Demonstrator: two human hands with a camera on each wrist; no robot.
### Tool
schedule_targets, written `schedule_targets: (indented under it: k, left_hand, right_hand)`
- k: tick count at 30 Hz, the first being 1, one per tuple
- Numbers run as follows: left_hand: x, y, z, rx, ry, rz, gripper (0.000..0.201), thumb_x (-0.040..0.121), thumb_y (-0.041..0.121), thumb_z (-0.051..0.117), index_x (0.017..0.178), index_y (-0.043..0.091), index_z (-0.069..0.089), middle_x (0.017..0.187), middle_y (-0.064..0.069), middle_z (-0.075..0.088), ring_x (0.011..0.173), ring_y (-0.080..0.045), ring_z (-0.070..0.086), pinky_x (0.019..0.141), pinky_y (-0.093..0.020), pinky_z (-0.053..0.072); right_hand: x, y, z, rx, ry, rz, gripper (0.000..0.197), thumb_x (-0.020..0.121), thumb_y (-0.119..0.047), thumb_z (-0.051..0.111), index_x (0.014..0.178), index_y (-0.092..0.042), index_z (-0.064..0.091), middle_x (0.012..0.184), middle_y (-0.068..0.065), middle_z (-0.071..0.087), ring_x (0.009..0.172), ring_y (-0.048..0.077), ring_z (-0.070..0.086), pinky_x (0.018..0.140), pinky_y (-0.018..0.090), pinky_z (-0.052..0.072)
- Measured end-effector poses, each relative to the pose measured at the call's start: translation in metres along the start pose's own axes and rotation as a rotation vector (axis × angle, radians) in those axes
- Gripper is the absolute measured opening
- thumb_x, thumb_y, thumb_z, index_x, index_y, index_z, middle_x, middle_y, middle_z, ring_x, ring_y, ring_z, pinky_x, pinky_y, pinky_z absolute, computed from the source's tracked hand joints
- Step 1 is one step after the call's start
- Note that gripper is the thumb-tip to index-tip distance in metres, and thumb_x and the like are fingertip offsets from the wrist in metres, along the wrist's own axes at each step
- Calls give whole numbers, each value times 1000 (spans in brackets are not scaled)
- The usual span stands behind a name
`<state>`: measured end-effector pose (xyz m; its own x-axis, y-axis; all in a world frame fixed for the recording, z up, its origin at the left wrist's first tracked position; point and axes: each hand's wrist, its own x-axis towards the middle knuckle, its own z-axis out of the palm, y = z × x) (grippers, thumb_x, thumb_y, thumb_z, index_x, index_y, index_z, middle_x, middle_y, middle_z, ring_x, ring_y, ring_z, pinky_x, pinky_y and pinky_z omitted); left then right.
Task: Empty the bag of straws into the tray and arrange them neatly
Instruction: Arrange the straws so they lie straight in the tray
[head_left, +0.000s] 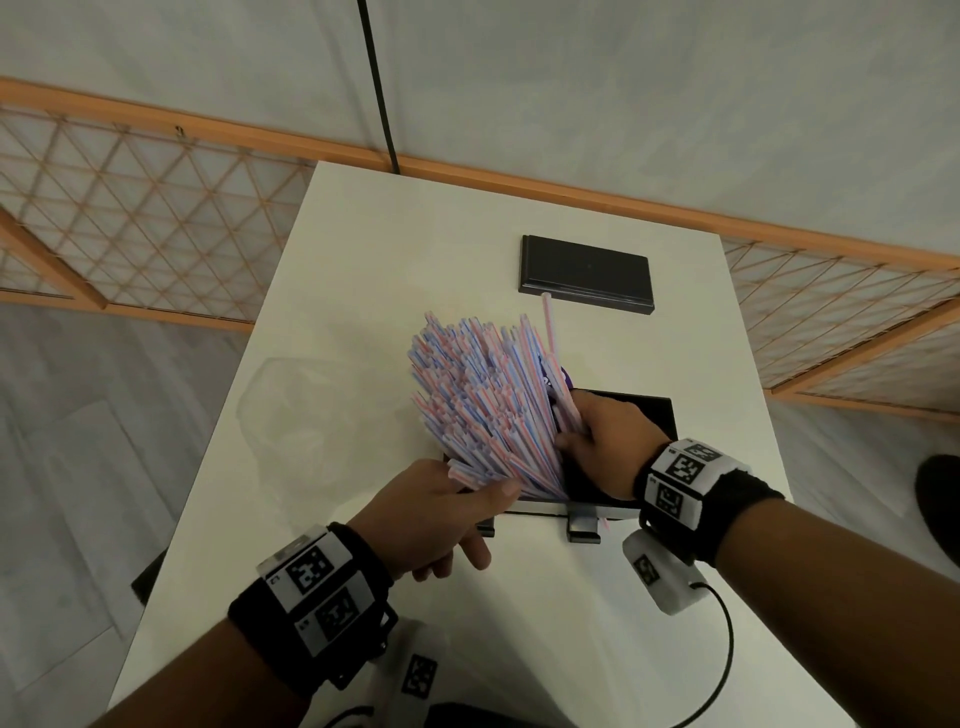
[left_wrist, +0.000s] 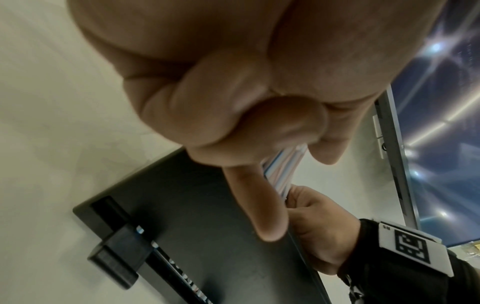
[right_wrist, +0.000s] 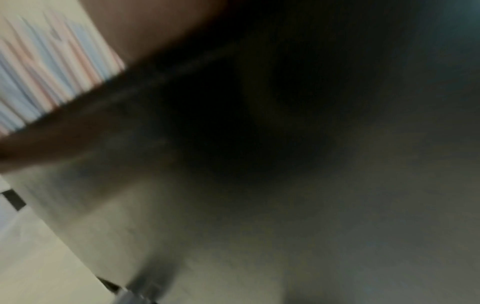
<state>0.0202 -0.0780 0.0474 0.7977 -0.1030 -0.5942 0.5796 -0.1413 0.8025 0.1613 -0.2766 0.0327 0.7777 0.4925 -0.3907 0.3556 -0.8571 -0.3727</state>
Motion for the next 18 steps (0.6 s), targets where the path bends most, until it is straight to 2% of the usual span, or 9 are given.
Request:
schedule_targets:
  k: [3,8,11,12,15,18]
  left_hand:
    - [-1,0,-2,-1,-1,-1,32,97,49,60,103,19,72,74,-13,77,38,-18,46,40,-23,36]
    - [0,0,-1,2,4,-5,35,97,47,60,103,15,72,73,-13,77,38,-18,46,40,-24,36]
    - [1,-1,-1,-1,2,-2,35,98,46,60,107,14,71,73,-13,76,37,-18,46,42,-25,35]
    - [1,-2,-1,1,2,-2,35,98,46,60,107,15,71,72,-13,76,37,-17,46,42,-25,35]
    - [0,-4,-1,3,-1,1,32,97,46,62,105,18,73,71,-11,76,35,-15,46,41,-24,36]
    - [1,-4,-1,32,-3,7,31,96,46,64,109,19,73,72,-10,76,35,-14,46,42,-23,37]
  right_hand:
    - [-2,-3,-4,75,30,-47,27,94,-24,59,121,-25,57,111,1,69,103,26,62,87,29,44]
    - [-5,-16,-20,109,122,-194,24,94,-19,60,118,-23,62,103,-7,70,95,19,63,82,25,45]
    - [-4,-24,-29,94,159,-311,19,92,-12,63,109,-21,65,92,-16,63,83,7,54,74,8,37]
    - [-3,-25,-31,67,158,-330,19,91,-11,64,106,-20,67,91,-13,63,82,7,53,73,9,35]
    - [0,-21,-33,-27,151,-305,16,88,-15,70,103,-20,73,87,0,59,87,20,56,71,21,31]
    - [0,-19,-33,-89,128,-216,16,86,-23,73,102,-25,76,86,1,50,91,25,55,69,24,29]
